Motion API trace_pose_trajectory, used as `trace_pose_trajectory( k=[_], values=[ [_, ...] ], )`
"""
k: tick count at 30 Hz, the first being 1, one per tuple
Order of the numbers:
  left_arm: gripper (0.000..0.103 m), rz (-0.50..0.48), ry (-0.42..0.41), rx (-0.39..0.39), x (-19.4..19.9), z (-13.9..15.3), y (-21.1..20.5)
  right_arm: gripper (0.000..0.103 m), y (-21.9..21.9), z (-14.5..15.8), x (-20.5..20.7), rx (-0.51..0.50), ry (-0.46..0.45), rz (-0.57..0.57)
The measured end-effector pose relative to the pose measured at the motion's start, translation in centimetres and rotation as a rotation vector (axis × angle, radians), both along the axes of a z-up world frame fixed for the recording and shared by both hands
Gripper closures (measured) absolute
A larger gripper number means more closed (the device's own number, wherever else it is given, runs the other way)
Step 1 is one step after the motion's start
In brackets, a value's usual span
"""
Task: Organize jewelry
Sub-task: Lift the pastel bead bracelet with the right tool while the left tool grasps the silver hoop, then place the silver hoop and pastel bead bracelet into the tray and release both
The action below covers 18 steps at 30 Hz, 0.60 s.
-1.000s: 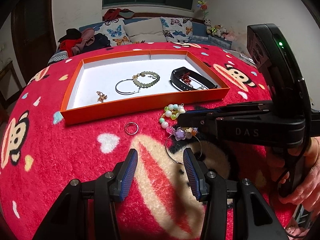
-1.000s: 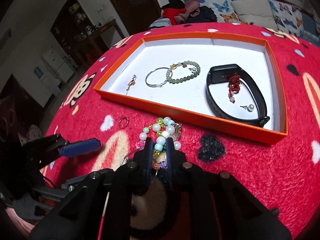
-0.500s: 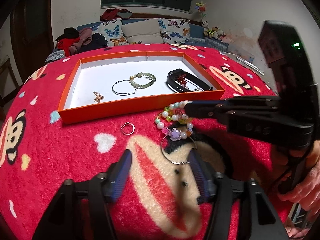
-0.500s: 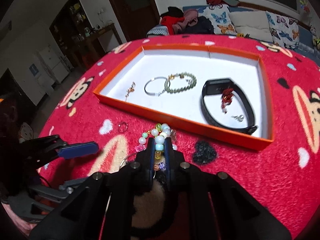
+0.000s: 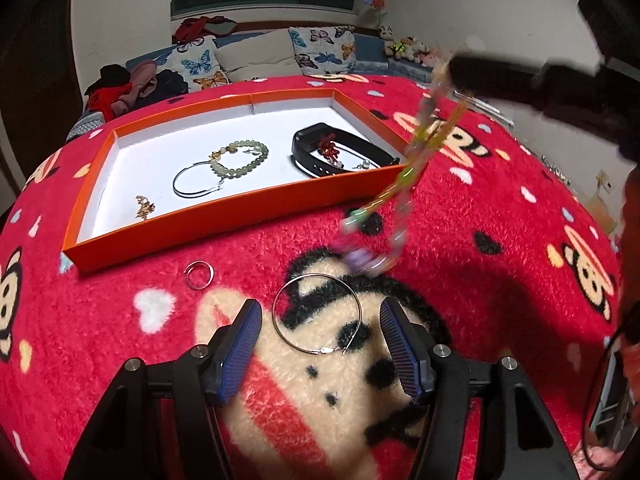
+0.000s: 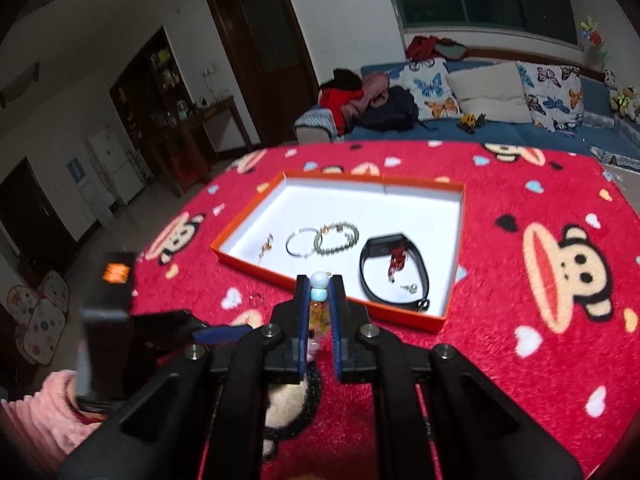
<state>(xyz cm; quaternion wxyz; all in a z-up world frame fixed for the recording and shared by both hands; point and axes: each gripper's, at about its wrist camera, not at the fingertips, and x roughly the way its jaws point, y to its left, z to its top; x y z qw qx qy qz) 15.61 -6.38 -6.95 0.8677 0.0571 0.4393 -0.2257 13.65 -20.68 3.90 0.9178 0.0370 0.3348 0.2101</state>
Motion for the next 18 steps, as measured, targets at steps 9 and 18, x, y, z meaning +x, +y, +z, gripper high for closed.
trace_pose_trajectory(
  k=[9, 18],
  values=[
    [0.044, -0.04, -0.041, 0.077, 0.1, -0.8, -1.1, 0.093, -0.7, 1.6, -0.3, 0.009, -0.049, -0.006],
    [0.051, -0.03, -0.054, 0.057, 0.2, -0.5, -0.7, 0.093, -0.7, 1.7, 0.3, 0.012, -0.05, 0.0]
  ],
)
